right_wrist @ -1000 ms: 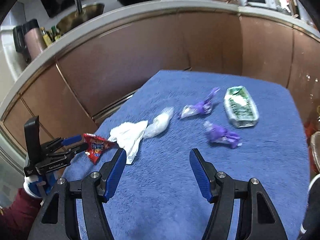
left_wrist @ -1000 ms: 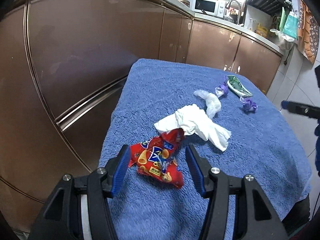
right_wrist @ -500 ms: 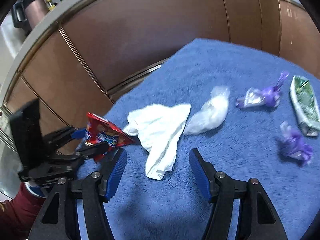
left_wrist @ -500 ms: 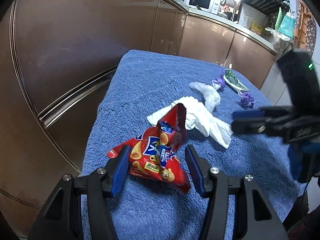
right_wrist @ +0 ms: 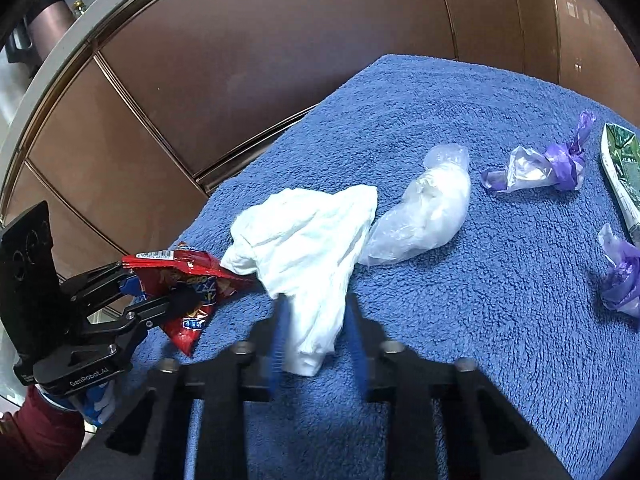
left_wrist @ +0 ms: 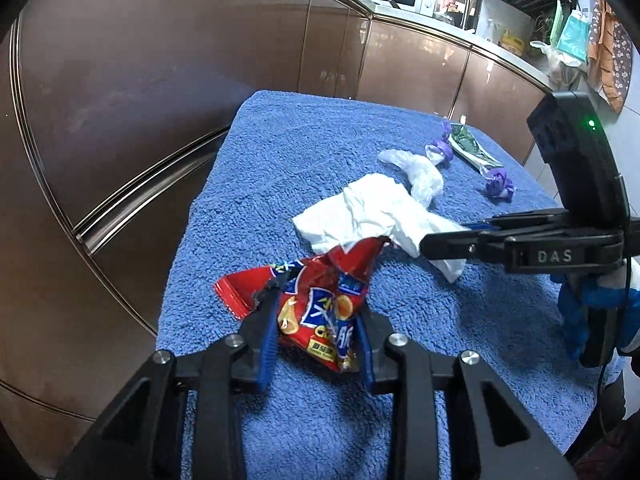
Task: Collect trash
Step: 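Grasp the red snack bag with the left tool while the right tool grasps the white tissue, then carry the snack bag and tissue to the white bin and open both tools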
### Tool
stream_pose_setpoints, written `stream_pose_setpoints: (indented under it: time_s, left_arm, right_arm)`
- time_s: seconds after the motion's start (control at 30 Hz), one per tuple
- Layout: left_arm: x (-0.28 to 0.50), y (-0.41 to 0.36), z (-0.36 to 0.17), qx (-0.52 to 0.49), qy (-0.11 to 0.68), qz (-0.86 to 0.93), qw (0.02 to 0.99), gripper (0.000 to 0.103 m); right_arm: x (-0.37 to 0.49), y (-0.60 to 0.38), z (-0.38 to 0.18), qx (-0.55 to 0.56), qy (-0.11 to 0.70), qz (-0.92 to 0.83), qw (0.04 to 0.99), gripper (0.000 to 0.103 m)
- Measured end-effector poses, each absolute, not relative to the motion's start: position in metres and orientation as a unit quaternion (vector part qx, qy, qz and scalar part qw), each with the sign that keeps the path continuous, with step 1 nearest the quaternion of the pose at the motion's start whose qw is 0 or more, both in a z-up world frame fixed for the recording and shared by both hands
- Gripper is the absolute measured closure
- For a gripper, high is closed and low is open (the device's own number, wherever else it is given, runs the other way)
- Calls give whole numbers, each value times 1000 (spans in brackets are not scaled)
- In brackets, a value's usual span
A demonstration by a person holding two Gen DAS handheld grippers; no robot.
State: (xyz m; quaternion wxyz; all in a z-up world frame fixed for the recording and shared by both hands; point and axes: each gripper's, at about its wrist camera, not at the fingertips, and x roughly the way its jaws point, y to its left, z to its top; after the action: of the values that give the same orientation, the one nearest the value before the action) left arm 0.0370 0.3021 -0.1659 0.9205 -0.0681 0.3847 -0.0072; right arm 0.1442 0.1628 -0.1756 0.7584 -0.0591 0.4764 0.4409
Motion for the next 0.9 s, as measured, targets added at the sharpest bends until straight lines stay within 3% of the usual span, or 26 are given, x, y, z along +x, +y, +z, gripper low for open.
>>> stream_pose_setpoints:
  time_s: [0.17, 0.6, 0.9]
  left_arm:
    - [38, 298, -165, -54, 384, 4, 922, 74]
    - [18, 270, -141, -28, 377, 27, 925, 85]
    - [2, 241, -109, -16, 361, 26, 932, 86]
  right_arm:
    - [138, 161, -173, -72, 471, 446, 758, 94]
    - [106, 108, -123, -49, 418, 456, 784, 94]
    - [94, 39, -91, -1, 386, 438, 812, 94]
